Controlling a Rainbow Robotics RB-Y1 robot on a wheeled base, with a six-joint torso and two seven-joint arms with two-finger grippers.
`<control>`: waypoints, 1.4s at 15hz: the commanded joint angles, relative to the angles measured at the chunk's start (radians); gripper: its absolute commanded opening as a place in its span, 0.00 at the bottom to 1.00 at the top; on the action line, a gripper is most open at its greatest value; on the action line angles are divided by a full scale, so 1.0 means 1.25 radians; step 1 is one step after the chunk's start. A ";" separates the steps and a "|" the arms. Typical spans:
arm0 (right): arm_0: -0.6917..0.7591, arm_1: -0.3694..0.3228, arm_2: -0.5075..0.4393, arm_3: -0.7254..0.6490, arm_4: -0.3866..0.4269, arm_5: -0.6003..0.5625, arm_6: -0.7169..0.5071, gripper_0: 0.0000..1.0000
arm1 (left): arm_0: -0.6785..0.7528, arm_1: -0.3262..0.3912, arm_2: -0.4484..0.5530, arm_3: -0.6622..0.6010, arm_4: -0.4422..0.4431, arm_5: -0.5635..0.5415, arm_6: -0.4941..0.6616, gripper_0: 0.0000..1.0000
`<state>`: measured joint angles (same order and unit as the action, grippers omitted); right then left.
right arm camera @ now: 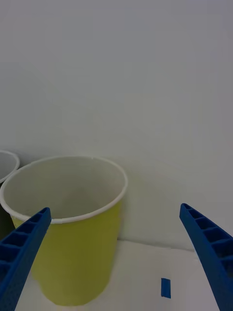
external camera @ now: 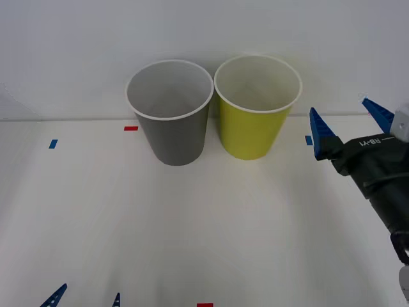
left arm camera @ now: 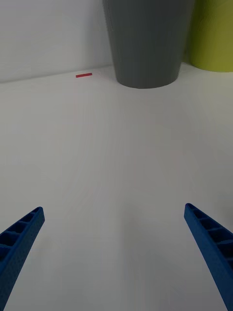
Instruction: Put cans in the gray bin and PET bottles in the light green bin.
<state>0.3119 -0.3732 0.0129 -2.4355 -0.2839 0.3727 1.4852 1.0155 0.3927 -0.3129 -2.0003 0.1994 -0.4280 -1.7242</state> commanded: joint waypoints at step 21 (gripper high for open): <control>0.440 0.011 0.132 0.319 0.130 -0.607 -0.017 0.91 | 0.000 0.000 0.000 0.000 0.000 0.000 0.000 1.00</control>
<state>0.8356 -0.3572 0.1674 -2.0360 -0.1328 -0.3658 1.4700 1.0155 0.3927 -0.3129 -2.0002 0.1994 -0.4280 -1.7242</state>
